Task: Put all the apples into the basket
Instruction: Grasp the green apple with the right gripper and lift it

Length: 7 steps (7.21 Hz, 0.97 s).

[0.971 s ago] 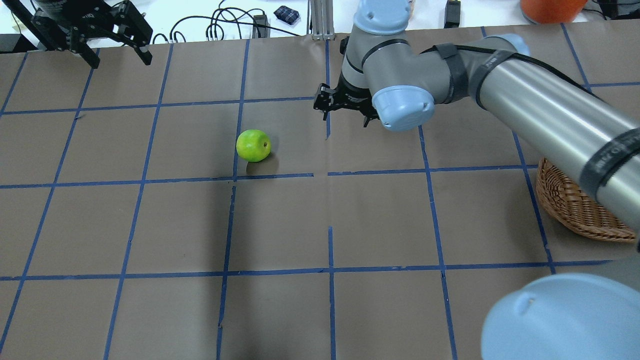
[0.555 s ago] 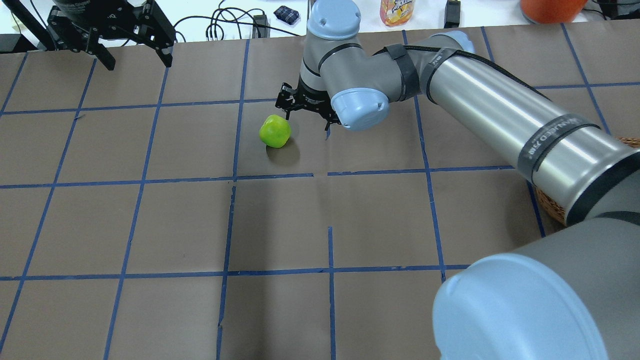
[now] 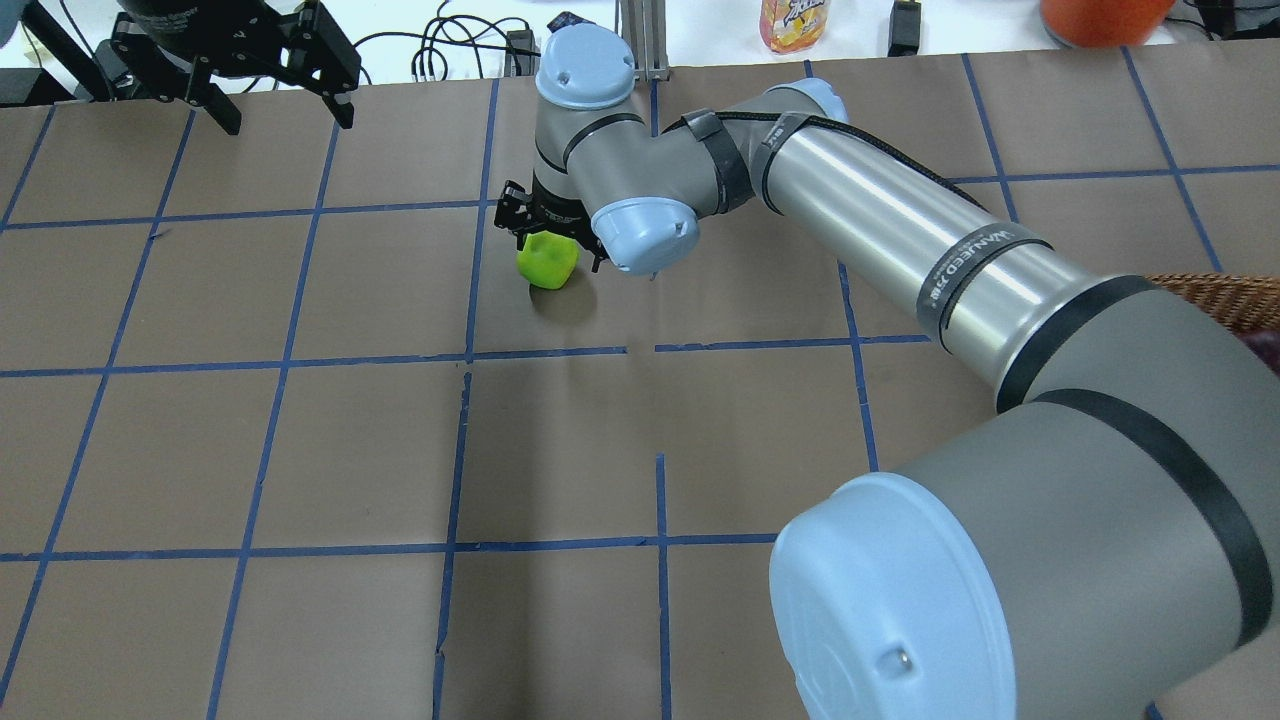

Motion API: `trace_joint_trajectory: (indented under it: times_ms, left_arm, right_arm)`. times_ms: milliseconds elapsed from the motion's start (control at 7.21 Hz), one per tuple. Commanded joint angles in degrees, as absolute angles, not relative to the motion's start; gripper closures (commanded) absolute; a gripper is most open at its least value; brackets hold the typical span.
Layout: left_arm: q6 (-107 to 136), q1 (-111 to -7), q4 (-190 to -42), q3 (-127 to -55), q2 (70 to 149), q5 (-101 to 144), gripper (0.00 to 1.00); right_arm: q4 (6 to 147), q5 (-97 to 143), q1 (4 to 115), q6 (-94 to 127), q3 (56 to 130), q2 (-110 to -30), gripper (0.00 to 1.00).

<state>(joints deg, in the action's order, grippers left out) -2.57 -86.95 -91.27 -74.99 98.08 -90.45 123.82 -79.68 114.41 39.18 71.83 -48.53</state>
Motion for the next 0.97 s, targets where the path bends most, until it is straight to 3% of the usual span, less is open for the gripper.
trace_joint_trajectory:
  times_ms: [0,832]
  left_arm:
    - [-2.5,-87.0,-91.2,-75.2,98.1,-90.6,0.00]
    - [0.4,-87.6,-94.5,-78.7,96.1,-90.7,0.00]
  right_arm:
    - [124.4,-79.7,114.8,39.6,68.2,-45.3,0.00]
    - [126.9,-80.2,118.0,39.6,67.6,-42.4,0.00]
